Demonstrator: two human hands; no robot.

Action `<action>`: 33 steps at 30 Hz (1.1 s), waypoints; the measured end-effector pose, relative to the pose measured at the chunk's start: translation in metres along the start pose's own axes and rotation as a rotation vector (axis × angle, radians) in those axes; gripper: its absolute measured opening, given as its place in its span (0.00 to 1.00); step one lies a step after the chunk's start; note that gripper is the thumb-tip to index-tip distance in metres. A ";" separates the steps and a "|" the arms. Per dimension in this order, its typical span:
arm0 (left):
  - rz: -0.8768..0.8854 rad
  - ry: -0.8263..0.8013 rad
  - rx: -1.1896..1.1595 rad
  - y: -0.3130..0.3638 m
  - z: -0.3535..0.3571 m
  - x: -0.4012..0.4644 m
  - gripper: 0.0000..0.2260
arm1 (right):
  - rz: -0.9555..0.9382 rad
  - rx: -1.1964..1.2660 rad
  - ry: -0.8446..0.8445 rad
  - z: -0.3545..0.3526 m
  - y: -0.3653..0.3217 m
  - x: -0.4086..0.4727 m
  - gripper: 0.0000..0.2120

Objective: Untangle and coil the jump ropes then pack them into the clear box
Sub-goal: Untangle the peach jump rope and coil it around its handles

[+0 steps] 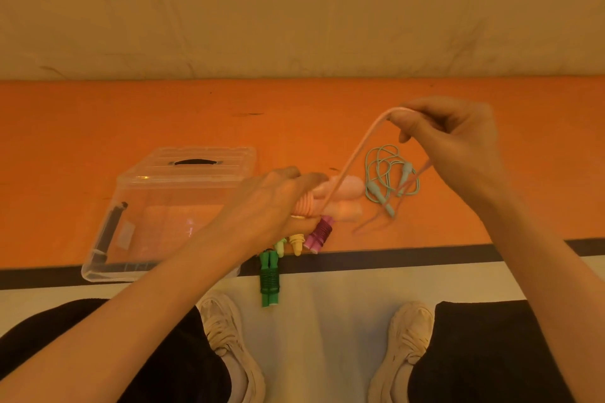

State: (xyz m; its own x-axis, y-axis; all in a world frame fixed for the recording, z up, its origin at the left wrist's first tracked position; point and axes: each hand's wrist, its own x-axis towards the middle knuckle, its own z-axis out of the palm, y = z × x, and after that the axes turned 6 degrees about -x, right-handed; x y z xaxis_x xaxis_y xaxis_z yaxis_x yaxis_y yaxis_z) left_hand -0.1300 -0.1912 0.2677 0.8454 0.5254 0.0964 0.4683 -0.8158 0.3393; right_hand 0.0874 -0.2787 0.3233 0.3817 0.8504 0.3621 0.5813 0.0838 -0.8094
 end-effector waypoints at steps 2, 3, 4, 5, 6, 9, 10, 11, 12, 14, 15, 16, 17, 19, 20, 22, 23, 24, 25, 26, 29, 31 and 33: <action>0.027 -0.024 0.012 0.004 0.002 -0.001 0.28 | -0.001 -0.012 -0.007 0.005 0.000 0.004 0.03; 0.044 -0.028 0.039 0.007 0.003 -0.001 0.27 | -0.002 -0.020 -0.010 0.007 0.001 0.006 0.03; 0.062 -0.032 0.067 0.008 0.003 -0.001 0.27 | -0.001 -0.030 -0.015 0.009 0.001 0.007 0.04; 0.077 -0.033 0.079 0.010 0.003 -0.002 0.26 | 0.001 -0.041 -0.018 0.011 0.003 0.009 0.04; 0.085 -0.034 0.073 0.012 0.003 -0.003 0.26 | 0.007 -0.048 -0.019 0.013 0.004 0.010 0.04; 0.071 -0.026 0.009 0.021 0.004 -0.008 0.32 | 0.047 -0.063 -0.019 0.017 0.009 0.015 0.04; 0.074 -0.015 0.003 0.024 0.005 -0.009 0.34 | 0.064 -0.073 -0.025 0.019 0.010 0.016 0.03; 0.087 0.002 0.006 0.027 0.007 -0.009 0.35 | 0.079 -0.084 -0.037 0.020 0.011 0.016 0.04; 0.106 0.020 0.007 0.029 0.009 -0.010 0.36 | 0.094 -0.098 -0.050 0.022 0.012 0.017 0.04; 0.127 0.043 -0.028 0.032 0.011 -0.010 0.36 | 0.124 -0.128 -0.076 0.024 0.015 0.018 0.06; 0.126 0.048 -0.055 0.033 0.011 -0.010 0.36 | 0.136 -0.143 -0.090 0.025 0.017 0.019 0.06; 0.130 0.053 -0.072 0.034 0.010 -0.011 0.38 | 0.146 -0.153 -0.106 0.026 0.018 0.020 0.06; 0.142 0.064 -0.079 0.035 0.009 -0.012 0.39 | 0.154 -0.160 -0.125 0.026 0.019 0.020 0.05; 0.193 0.093 -0.081 0.038 0.009 -0.014 0.40 | 0.167 -0.173 -0.164 0.026 0.021 0.020 0.05; 0.228 0.113 -0.071 0.039 0.008 -0.015 0.36 | 0.172 -0.180 -0.177 0.027 0.023 0.020 0.05; 0.276 0.151 -0.030 0.041 0.007 -0.016 0.28 | 0.185 -0.176 -0.189 0.027 0.025 0.020 0.05; 0.283 0.158 -0.009 0.042 0.006 -0.016 0.26 | 0.190 -0.172 -0.199 0.026 0.026 0.020 0.05; 0.287 0.156 0.014 0.042 0.006 -0.016 0.25 | 0.193 -0.175 -0.213 0.026 0.027 0.020 0.05; 0.288 0.150 0.028 0.042 0.006 -0.015 0.24 | 0.197 -0.176 -0.226 0.026 0.028 0.019 0.05; 0.280 0.141 0.022 0.041 0.006 -0.015 0.24 | 0.202 -0.173 -0.230 0.025 0.029 0.020 0.04; 0.222 0.092 -0.114 0.037 0.004 -0.015 0.26 | 0.204 -0.137 -0.217 0.023 0.032 0.020 0.03; 0.210 0.080 -0.203 0.034 0.002 -0.016 0.26 | 0.222 -0.111 -0.211 0.021 0.033 0.021 0.01; 0.203 0.086 -0.247 0.032 0.000 -0.017 0.25 | 0.249 -0.089 -0.192 0.016 0.033 0.021 0.06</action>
State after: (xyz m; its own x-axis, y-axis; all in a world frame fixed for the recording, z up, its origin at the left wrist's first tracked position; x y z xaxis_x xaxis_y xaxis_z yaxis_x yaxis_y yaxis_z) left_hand -0.1296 -0.2262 0.2771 0.8854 0.3853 0.2600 0.2075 -0.8282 0.5205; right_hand 0.1030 -0.2495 0.2962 0.3826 0.9221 0.0571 0.5507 -0.1781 -0.8155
